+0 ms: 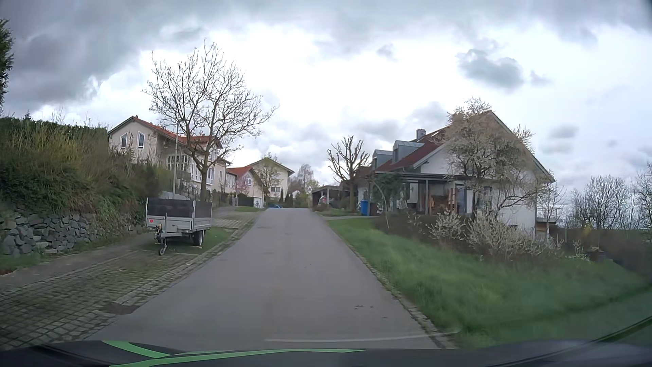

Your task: Follow the waypoints while adhering to traffic rules and regulations

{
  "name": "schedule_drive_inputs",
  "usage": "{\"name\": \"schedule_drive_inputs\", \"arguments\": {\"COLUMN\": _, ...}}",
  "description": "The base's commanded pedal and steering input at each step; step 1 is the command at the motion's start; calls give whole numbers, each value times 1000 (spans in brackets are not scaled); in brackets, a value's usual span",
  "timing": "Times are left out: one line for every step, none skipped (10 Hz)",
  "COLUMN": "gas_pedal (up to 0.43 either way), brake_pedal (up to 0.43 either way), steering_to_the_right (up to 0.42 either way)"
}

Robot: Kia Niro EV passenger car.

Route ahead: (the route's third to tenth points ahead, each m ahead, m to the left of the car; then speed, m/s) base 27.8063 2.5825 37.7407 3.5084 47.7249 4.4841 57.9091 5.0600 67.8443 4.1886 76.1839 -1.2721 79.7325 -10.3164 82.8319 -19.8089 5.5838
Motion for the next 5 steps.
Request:
{"name": "schedule_drive_inputs", "arguments": {"gas_pedal": 118, "brake_pedal": 0, "steering_to_the_right": -51}}
{"name": "schedule_drive_inputs", "arguments": {"gas_pedal": 118, "brake_pedal": 0, "steering_to_the_right": -41}}
{"name": "schedule_drive_inputs", "arguments": {"gas_pedal": 130, "brake_pedal": 0, "steering_to_the_right": -37}}
{"name": "schedule_drive_inputs", "arguments": {"gas_pedal": 130, "brake_pedal": 0, "steering_to_the_right": -30}}
{"name": "schedule_drive_inputs", "arguments": {"gas_pedal": 130, "brake_pedal": 0, "steering_to_the_right": -23}}
